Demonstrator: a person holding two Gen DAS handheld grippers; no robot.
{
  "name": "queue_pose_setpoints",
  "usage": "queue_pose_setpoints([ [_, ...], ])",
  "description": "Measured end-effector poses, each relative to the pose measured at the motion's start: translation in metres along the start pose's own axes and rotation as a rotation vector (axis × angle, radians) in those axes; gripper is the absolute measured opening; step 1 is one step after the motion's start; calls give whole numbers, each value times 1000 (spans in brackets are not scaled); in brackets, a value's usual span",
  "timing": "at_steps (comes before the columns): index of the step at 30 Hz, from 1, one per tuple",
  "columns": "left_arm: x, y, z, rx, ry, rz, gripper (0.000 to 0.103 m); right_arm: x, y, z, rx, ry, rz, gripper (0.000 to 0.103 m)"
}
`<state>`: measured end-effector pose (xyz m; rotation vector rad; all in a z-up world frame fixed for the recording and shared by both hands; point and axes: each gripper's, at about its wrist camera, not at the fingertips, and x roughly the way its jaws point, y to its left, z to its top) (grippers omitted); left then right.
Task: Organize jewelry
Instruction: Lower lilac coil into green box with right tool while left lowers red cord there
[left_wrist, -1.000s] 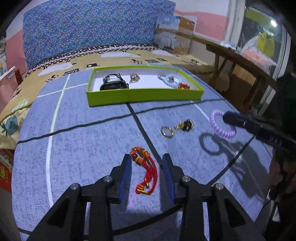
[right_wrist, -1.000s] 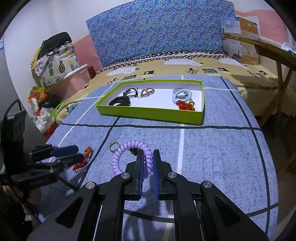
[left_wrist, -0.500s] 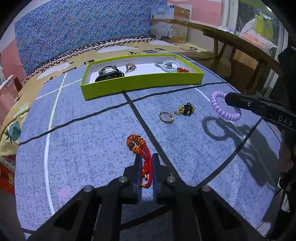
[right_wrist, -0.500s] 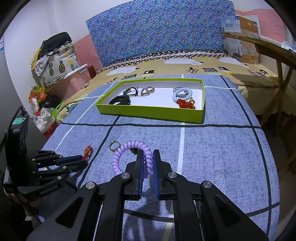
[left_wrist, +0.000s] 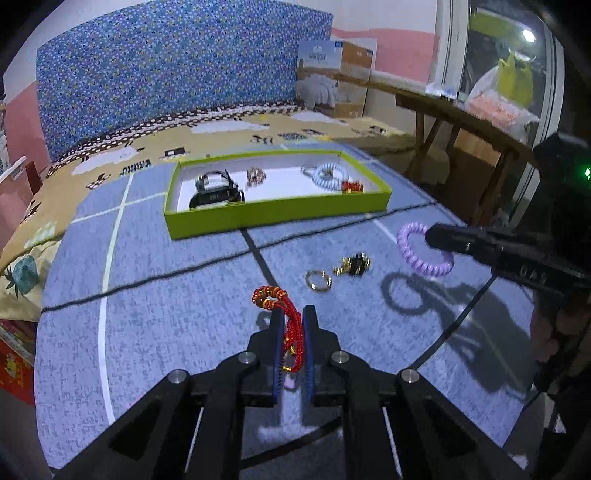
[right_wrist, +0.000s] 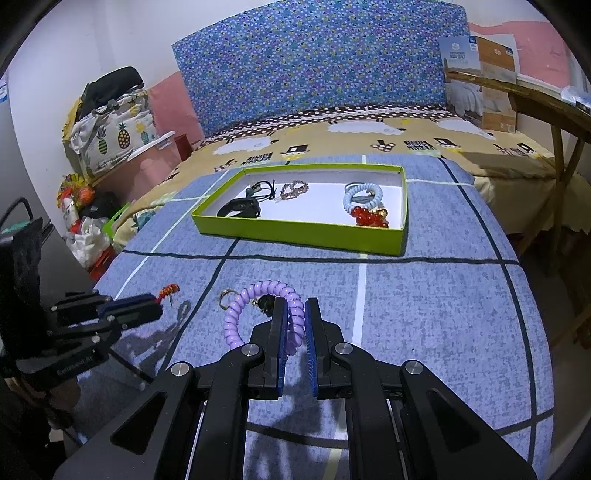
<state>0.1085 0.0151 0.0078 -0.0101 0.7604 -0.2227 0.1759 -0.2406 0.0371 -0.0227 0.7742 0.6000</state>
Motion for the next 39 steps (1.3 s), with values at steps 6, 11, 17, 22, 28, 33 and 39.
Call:
queue_pose_setpoints([
  [6, 1, 2, 20, 3, -43, -4, 10, 2, -2, 14, -20, -15, -8, 9],
  [11, 9, 4, 37, -1, -62, -7, 10, 6, -7, 29, -27, -29, -13, 9],
  [17, 24, 5, 59, 14, -83, -6, 10, 19, -15, 48, -29, -35, -19, 9],
  [22, 38, 6, 75, 28, -95, 0, 10, 37, -23, 64, -20, -31, -21, 9],
  [28, 61, 14, 99, 28, -100, 6, 10, 64, -33, 82, -17, -13, -44, 9],
  [33, 83, 20, 111, 23, -89, 2, 10, 91, -39, 93, -21, 18, -63, 9],
  [39, 111, 24, 114, 17, -43, -12, 10, 120, -42, 91, -17, 71, -66, 9],
])
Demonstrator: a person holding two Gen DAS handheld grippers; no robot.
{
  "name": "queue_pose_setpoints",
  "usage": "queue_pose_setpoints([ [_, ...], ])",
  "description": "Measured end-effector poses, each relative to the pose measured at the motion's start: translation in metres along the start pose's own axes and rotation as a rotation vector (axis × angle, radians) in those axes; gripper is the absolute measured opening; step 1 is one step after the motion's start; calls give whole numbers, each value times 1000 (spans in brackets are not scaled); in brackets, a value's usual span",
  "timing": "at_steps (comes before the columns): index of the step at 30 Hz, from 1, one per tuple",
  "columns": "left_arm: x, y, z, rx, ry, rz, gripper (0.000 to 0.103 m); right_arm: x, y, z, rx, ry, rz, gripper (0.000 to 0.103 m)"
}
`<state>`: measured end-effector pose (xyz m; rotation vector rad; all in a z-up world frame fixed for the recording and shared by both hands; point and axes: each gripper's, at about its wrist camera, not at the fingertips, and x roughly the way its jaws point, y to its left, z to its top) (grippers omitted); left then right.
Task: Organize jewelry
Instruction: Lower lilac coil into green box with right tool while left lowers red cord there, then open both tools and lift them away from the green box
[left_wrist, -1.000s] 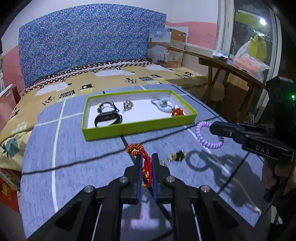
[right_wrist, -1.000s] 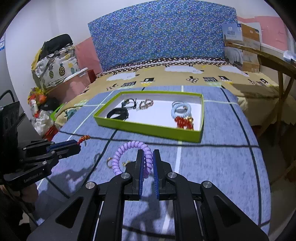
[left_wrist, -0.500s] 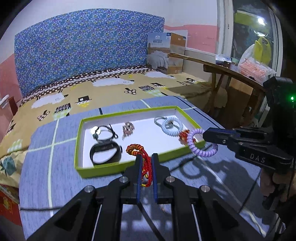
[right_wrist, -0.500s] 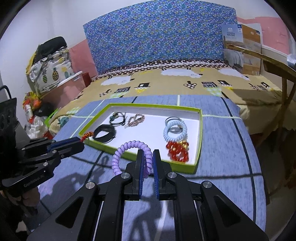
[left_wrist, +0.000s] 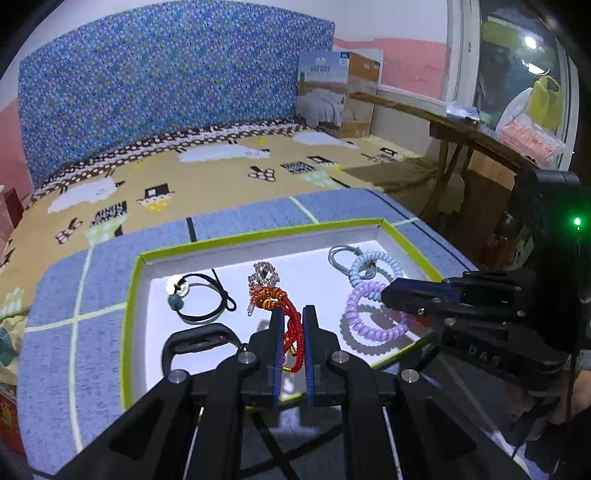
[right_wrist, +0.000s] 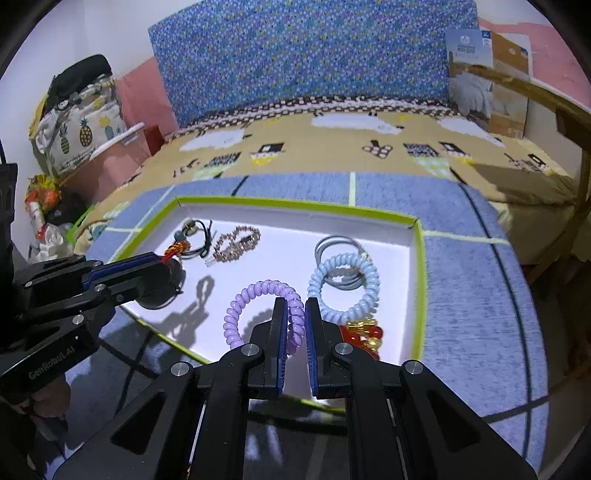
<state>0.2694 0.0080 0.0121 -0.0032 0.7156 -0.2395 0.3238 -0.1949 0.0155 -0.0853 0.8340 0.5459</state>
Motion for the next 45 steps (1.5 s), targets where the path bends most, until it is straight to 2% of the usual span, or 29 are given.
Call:
queue_pose_setpoints([
  [9, 24, 3, -9, -17, 63, -25, 10, 17, 5, -3, -32, 51, -5, 9],
  [17, 26, 2, -9, -23, 78, -25, 11, 20, 6, -3, -40, 59, -10, 11],
  [20, 25, 3, -8, -30, 78, -29, 14, 17, 7, -4, -41, 50, -8, 24],
  [21, 23, 3, -9, -32, 74, -29, 19, 15, 7, -4, -41, 45, -7, 30],
  [23, 20, 3, -9, -39, 67, -33, 24, 10, 9, -4, -43, 35, -11, 31],
  [32, -25, 1, -21, -67, 2, -14, 24, -29, 13, -12, -29, -27, -15, 31],
  [45, -96, -12, -69, -132, -56, 31, 24, -102, 32, -67, -36, -84, 9, 31],
])
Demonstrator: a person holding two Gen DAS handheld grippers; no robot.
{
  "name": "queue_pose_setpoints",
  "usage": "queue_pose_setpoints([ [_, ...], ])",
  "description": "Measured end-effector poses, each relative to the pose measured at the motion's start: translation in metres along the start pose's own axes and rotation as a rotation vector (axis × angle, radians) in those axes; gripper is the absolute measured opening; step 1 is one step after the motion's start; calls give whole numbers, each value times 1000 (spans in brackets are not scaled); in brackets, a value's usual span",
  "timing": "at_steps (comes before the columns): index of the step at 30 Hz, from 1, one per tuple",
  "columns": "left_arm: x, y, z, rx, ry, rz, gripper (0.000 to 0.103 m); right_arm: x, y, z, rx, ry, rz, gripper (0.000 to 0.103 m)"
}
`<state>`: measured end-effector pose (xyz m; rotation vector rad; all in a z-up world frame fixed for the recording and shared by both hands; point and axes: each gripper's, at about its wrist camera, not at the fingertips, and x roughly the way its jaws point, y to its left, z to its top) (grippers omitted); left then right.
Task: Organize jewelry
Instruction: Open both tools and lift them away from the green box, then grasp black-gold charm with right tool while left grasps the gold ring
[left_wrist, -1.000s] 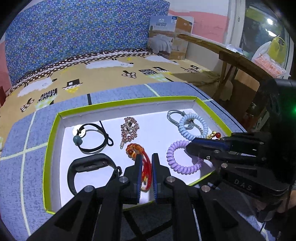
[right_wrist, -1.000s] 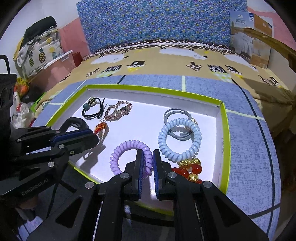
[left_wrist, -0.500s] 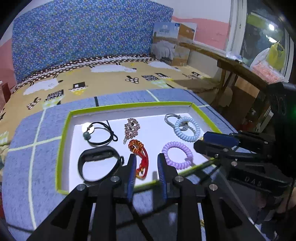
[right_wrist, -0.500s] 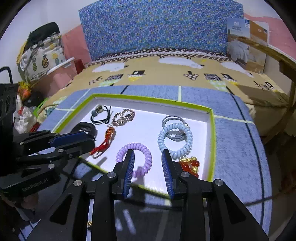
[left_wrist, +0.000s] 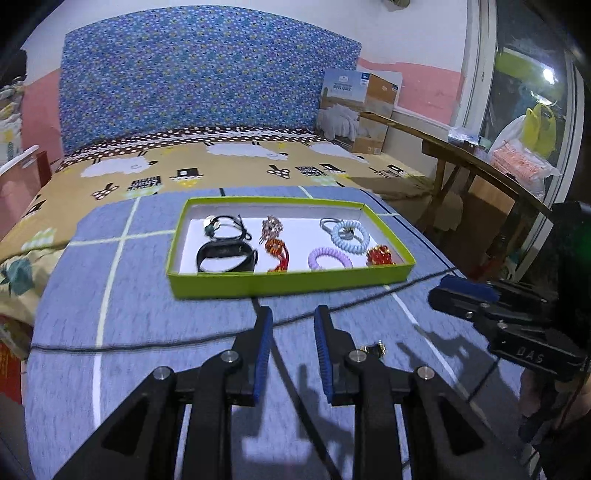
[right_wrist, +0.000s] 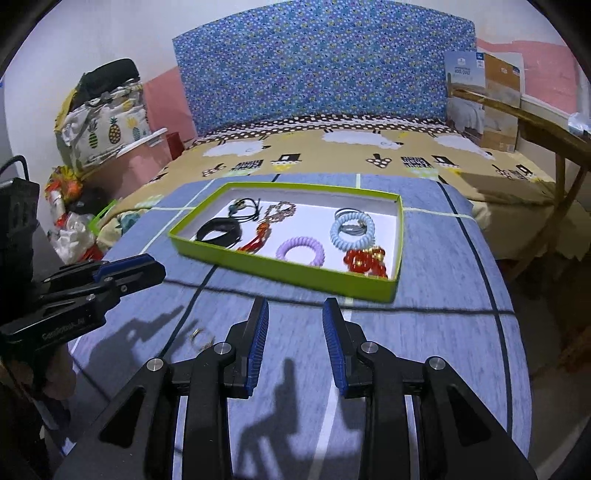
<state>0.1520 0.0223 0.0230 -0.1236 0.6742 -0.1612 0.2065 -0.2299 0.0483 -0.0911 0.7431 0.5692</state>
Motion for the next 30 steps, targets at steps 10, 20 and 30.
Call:
queue_pose_setpoints([
  [10, -39, -2, -39, -13, -11, 53, 24, -37, 14, -32, 3, -22, 12, 31],
  [20, -44, -7, -50, 8, 0, 57, 24, -37, 20, -46, -18, 4, 36, 31],
  [30, -20, -17, -45, 102, 60, 25, 28, -14, 21, -42, -71, 55, 53, 31],
])
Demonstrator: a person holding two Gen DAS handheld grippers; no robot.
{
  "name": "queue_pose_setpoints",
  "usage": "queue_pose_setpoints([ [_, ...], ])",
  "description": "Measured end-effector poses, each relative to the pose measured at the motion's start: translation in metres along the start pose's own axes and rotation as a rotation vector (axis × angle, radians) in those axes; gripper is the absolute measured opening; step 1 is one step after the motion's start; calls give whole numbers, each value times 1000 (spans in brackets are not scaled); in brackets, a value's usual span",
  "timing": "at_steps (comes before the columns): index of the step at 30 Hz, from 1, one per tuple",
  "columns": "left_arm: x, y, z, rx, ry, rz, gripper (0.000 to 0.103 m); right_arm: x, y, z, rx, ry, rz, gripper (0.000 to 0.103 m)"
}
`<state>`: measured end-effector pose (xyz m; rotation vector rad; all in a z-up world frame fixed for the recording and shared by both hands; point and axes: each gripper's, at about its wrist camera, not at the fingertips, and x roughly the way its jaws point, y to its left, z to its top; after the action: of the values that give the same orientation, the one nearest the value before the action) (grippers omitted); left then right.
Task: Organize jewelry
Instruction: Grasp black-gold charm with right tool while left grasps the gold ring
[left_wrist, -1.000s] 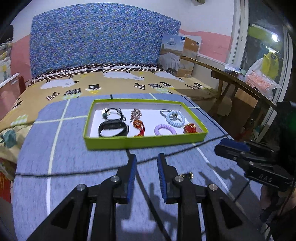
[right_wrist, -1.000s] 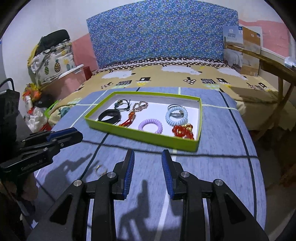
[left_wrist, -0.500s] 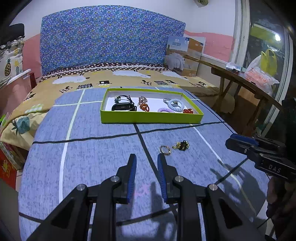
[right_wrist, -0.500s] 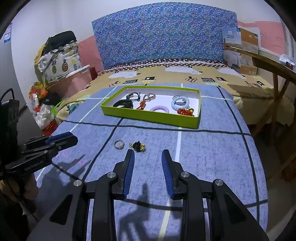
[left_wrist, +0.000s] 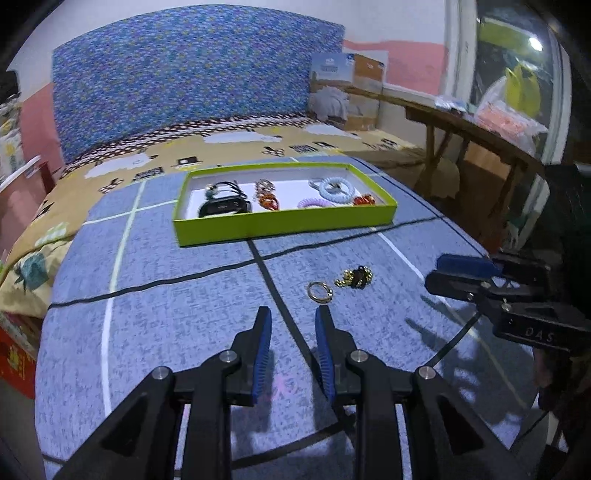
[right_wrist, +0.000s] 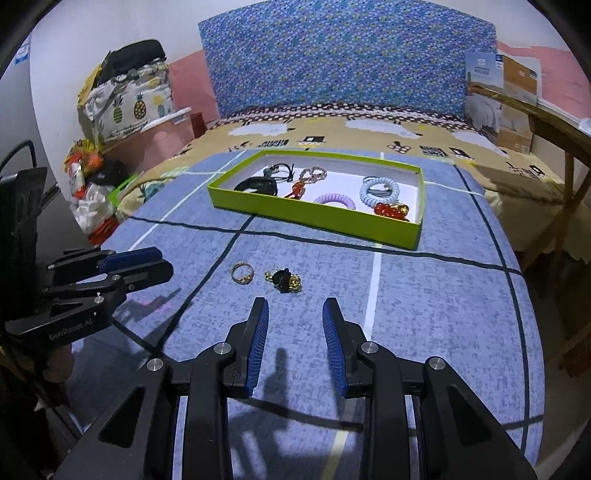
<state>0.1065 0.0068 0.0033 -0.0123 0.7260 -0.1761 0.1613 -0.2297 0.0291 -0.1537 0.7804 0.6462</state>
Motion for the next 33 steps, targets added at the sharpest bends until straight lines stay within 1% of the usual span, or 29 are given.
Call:
queue_pose_setpoints([
  [4, 13, 1, 2, 23, 36, -31, 29, 10, -2, 4, -30, 19, 8, 31],
  [7, 22, 5, 4, 33, 61, -40, 29, 18, -5, 8, -44, 34, 16, 31],
  [14, 37, 6, 11, 71, 96, -69, 30, 40, -7, 17, -108, 80, 51, 31],
  [16, 39, 7, 13, 78, 98, -72, 30, 45, -8, 19, -124, 89, 50, 31],
  [21, 41, 12, 16, 77, 99, -80, 30, 56, -4, 22, -166, 107, 79, 31],
  [33, 45, 16, 18, 68, 99, -85, 30, 71, 3, 23, -202, 157, 92, 31],
])
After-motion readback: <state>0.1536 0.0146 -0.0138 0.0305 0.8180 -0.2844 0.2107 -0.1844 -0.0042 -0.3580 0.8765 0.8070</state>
